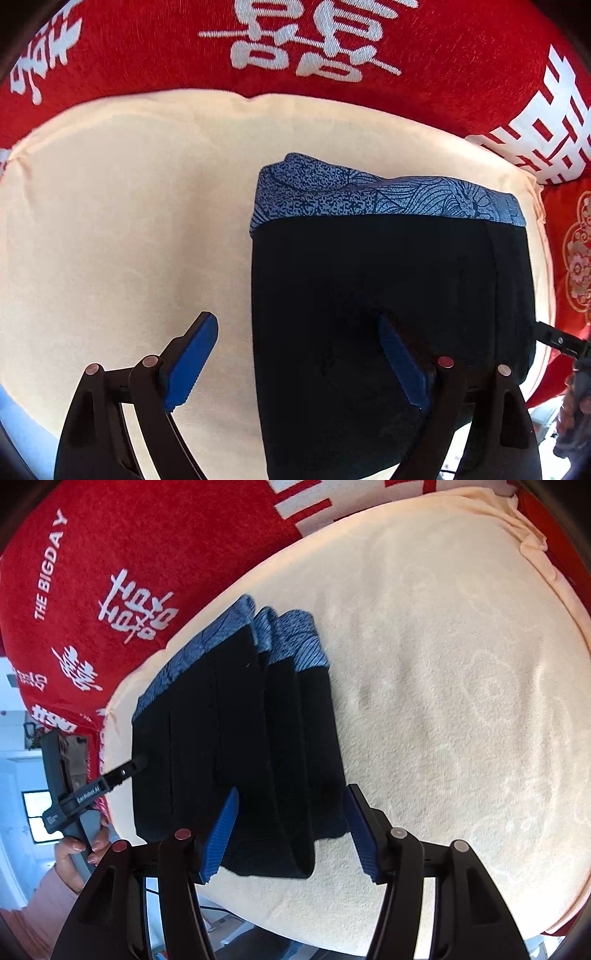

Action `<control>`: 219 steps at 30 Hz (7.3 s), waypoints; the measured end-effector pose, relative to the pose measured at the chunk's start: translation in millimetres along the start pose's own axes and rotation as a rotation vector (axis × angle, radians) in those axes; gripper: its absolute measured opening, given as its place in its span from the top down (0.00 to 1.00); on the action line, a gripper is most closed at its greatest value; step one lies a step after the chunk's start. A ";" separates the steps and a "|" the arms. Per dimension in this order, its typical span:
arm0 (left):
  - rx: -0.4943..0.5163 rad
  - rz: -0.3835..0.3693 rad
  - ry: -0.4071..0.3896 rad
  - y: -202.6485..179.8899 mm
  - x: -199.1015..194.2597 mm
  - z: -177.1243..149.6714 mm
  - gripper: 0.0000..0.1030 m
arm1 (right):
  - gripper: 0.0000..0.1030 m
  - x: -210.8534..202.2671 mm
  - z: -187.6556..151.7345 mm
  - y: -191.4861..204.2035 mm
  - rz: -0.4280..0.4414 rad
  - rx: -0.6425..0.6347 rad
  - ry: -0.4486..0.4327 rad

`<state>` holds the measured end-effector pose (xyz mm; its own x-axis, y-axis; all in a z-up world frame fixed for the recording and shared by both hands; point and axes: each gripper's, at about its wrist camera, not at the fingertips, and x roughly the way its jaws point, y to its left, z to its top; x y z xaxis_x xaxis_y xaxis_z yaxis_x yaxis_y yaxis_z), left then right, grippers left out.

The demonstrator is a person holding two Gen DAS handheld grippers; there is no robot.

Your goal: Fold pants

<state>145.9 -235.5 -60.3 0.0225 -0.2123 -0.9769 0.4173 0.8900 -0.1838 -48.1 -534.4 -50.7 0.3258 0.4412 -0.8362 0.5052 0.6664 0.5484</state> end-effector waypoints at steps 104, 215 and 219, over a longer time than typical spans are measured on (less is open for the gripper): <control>0.200 0.232 -0.126 -38.4 -150.2 -160.3 0.00 | 0.14 -45.0 -149.5 126.4 -0.395 -0.028 -0.085; 0.169 0.213 -0.159 -18.6 -217.4 -170.4 0.00 | 0.14 -63.7 -186.1 228.3 -0.539 -0.161 -0.090; 0.161 0.203 -0.156 -18.5 -217.2 -169.9 0.00 | 0.14 -63.7 -186.3 228.5 -0.541 -0.159 -0.091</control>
<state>-21.1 -137.3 136.8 0.2546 -0.1072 -0.9611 0.5282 0.8479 0.0453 -102.3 -298.2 128.9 0.1257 -0.0368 -0.9914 0.4953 0.8682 0.0306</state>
